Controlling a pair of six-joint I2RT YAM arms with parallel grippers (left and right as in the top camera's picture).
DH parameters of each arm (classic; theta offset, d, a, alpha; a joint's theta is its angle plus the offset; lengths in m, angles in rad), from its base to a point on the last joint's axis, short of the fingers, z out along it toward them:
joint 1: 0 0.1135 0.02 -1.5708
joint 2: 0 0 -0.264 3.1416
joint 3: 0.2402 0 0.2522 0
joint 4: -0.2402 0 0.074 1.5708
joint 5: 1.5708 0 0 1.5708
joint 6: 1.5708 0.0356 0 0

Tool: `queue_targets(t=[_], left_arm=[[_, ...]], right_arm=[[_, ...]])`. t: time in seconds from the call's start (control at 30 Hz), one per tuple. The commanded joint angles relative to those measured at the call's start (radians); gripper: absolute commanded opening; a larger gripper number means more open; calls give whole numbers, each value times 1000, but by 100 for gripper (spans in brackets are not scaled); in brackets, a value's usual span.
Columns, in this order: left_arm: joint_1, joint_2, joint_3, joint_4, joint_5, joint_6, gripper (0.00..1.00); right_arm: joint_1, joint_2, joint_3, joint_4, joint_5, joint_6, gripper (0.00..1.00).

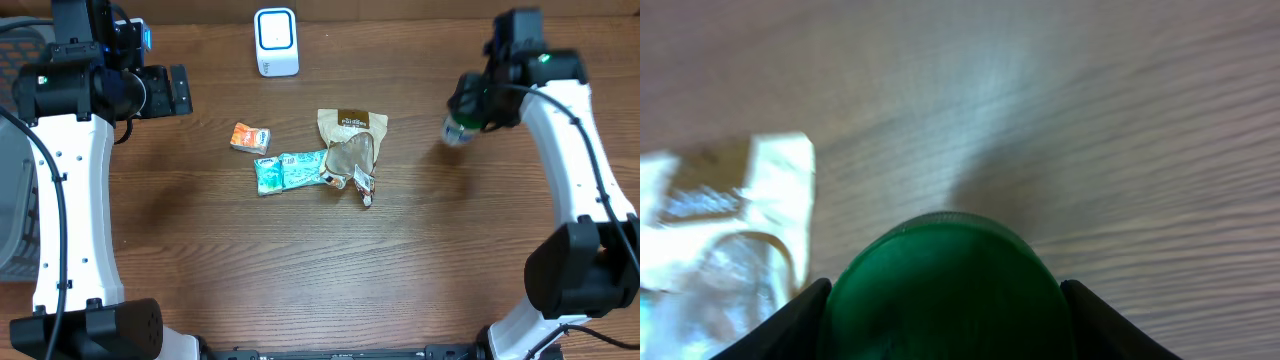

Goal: Scan the item barcode
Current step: 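Carry the jar right and set it down on the table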

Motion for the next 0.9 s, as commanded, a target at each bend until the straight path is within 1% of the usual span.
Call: queue_targets(t=[0.0, 0.1, 0.2, 0.23, 0.27, 0.3, 0.37, 0.5, 0.6, 0.7, 0.8, 0.83, 0.87], left_arm=[[-2, -15, 19, 1, 7, 14, 99], [-2, -15, 19, 1, 8, 14, 100], [-2, -15, 19, 1, 7, 14, 100], [-2, -15, 19, 1, 7, 14, 100], [-2, -15, 19, 1, 7, 14, 100], [-2, -15, 19, 1, 7, 14, 100], [-2, -15, 19, 1, 7, 14, 100], [-2, -15, 19, 1, 7, 14, 100], [-2, -15, 19, 1, 7, 14, 100], [-2, -15, 19, 1, 8, 14, 100], [-2, -15, 19, 1, 7, 14, 100], [-2, -15, 19, 1, 7, 14, 100], [-2, -15, 19, 1, 7, 14, 100]], right_arm=[[-1, -7, -103, 70, 9, 12, 31], [-3, -7, -163, 123, 49, 12, 31], [-3, -6, -179, 147, 55, 11, 32], [-3, -6, -179, 138, 51, 11, 37], [-3, -6, -179, 133, 51, 11, 40], [-3, -6, -179, 126, 51, 12, 46], [-3, -6, -179, 113, 49, 11, 84], [-3, -7, -179, 87, 40, 11, 99], [-3, -7, -176, 86, 21, 11, 100], [-3, -14, -119, 48, -65, 11, 100], [3, -21, 18, -50, -195, 12, 100], [11, -21, 95, -101, -283, 11, 100], [19, -21, 131, -118, -330, 11, 100]])
